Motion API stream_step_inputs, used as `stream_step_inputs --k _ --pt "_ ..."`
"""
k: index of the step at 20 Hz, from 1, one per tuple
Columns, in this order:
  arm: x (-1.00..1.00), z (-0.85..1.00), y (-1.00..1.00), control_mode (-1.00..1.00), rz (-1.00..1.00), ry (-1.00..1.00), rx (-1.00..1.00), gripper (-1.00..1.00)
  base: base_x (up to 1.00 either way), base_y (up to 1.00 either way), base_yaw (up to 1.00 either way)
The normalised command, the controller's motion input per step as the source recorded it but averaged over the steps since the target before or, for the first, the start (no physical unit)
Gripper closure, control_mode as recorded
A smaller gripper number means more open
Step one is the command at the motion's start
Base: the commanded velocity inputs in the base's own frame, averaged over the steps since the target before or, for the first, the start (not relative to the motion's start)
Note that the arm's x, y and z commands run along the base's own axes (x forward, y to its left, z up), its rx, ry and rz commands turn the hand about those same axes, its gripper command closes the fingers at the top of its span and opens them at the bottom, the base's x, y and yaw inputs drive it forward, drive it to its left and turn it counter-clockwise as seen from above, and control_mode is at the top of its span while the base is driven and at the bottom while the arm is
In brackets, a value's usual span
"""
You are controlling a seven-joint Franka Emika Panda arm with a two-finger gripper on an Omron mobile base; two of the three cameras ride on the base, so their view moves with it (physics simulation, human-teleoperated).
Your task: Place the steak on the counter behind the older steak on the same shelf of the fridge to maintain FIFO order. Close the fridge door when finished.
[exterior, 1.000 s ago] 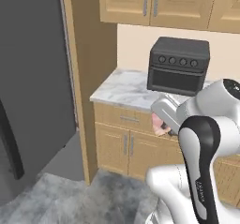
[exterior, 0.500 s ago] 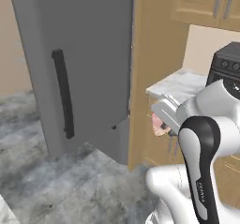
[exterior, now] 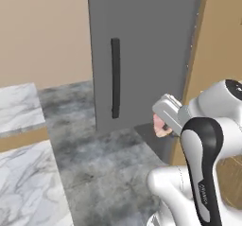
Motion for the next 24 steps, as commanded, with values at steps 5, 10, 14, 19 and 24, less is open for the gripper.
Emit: stream_step_inputs --k 5,10,14,19,24 --pt "0.00 0.00 0.00 1.00 0.00 0.00 0.00 1.00 -0.08 0.32 0.49" --pt "0.00 0.00 0.00 1.00 0.00 0.00 0.00 1.00 -0.35 0.20 0.46" --pt "0.00 0.00 0.00 1.00 0.00 0.00 0.00 1.00 -1.00 0.00 0.39" --pt "0.00 0.00 0.00 1.00 0.00 0.00 0.00 1.00 -1.00 0.00 0.35" --pt "0.00 0.00 0.00 1.00 0.00 0.00 0.00 1.00 -0.91 0.38 0.40"
